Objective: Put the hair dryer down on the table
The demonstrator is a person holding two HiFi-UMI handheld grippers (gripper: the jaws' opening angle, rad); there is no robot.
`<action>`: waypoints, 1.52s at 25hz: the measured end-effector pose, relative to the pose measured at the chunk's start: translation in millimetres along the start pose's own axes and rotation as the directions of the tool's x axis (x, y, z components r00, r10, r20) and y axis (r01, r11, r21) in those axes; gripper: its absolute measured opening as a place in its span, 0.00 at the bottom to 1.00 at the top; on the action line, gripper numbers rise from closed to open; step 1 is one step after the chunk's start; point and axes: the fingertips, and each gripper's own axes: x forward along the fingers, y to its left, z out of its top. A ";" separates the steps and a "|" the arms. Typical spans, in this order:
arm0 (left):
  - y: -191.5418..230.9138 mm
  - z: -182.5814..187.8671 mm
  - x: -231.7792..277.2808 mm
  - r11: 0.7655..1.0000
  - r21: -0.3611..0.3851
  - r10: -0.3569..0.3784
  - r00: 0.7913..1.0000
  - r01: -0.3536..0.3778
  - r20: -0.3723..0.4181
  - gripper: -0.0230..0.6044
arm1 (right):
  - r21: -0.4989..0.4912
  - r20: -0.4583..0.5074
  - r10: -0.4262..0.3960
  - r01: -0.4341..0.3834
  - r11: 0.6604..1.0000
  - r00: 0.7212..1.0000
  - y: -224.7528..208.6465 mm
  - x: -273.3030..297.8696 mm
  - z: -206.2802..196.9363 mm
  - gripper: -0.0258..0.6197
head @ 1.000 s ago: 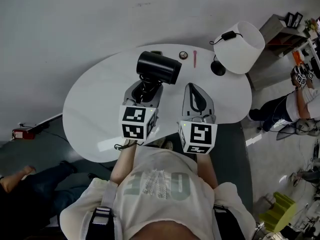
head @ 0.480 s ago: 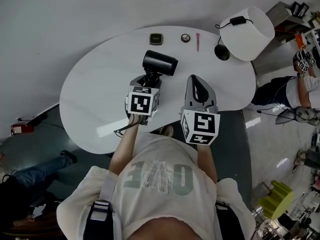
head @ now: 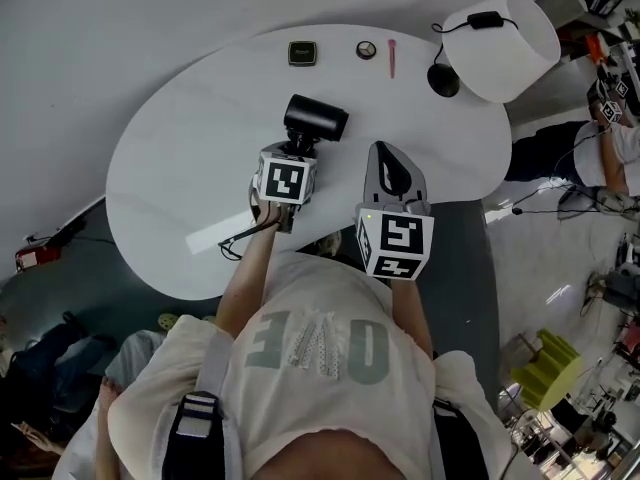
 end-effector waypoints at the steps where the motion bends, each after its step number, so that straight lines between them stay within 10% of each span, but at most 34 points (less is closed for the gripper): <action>1: -0.5 -2.9 4.6 1.000 -0.001 -0.005 1.000 0.005 -0.009 0.39 | -0.002 -0.007 -0.001 0.001 1.000 1.000 0.1 0.8 -2.0 0.04; 38: 4.3 -26.0 40.7 0.990 0.106 0.109 0.985 -0.095 -0.132 0.43 | 0.004 -0.024 0.054 -0.054 0.999 0.998 20.5 0.1 -12.0 0.04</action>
